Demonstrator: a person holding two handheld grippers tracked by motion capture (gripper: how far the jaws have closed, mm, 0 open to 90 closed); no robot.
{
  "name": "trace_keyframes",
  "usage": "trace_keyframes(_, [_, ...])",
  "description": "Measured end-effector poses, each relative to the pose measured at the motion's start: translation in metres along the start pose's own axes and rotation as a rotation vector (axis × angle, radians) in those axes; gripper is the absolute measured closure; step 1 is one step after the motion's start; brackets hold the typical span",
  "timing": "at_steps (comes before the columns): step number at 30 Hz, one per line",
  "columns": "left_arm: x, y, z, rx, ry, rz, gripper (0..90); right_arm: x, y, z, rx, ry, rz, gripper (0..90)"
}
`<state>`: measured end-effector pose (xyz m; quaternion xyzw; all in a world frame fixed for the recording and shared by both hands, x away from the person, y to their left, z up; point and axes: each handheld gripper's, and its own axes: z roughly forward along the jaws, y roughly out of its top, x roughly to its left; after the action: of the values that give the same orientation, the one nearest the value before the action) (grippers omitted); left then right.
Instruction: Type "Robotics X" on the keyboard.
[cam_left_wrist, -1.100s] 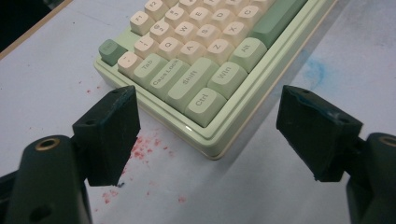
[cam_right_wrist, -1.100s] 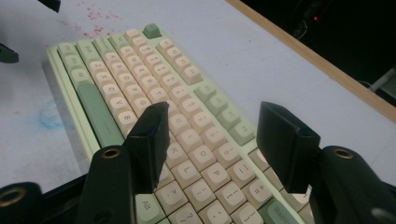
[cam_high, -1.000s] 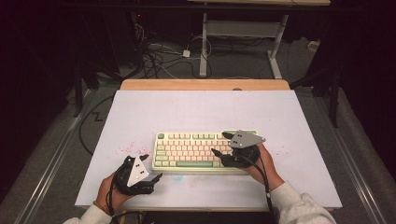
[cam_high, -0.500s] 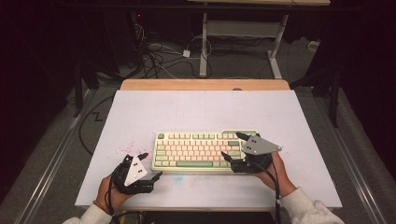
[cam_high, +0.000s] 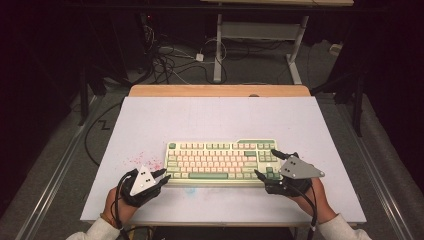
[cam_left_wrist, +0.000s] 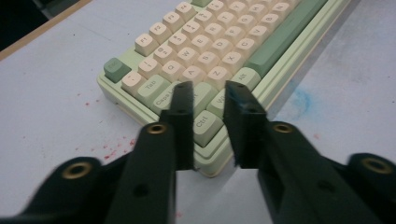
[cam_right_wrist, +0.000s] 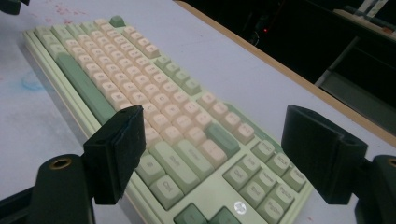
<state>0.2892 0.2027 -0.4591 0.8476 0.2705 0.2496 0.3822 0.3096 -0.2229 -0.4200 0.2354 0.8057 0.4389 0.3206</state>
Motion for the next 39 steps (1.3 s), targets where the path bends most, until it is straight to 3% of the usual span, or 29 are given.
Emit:
trace_keyframes(3, [0.000, 0.002, 0.001, 0.013, -0.007, 0.007, 83.9, 0.000, -0.005, -0.005, 0.007, -0.004, 0.006, 22.9])
trace_keyframes(7, [0.001, 0.007, 0.005, 0.033, -0.024, 0.009, 87.6, 0.001, -0.012, -0.011, 0.015, -0.010, 0.004, 22.9])
trace_keyframes(10, [0.000, 0.012, 0.010, 0.050, -0.014, 0.028, 87.7, 0.001, -0.015, -0.015, 0.022, -0.017, 0.007, 23.0])
trace_keyframes(24, [-0.004, 0.051, 0.042, 0.104, -0.128, 0.048, 87.6, 0.006, -0.027, -0.018, 0.051, -0.004, 0.016, 23.1])
trace_keyframes(30, [-0.008, 0.069, 0.059, 0.106, -0.161, 0.059, 87.6, 0.006, -0.027, -0.016, 0.054, 0.000, 0.014, 23.4])
trace_keyframes(39, [-0.020, 0.087, 0.084, 0.138, -0.193, 0.109, 87.6, 0.006, -0.029, -0.015, 0.062, 0.002, 0.007, 23.5])
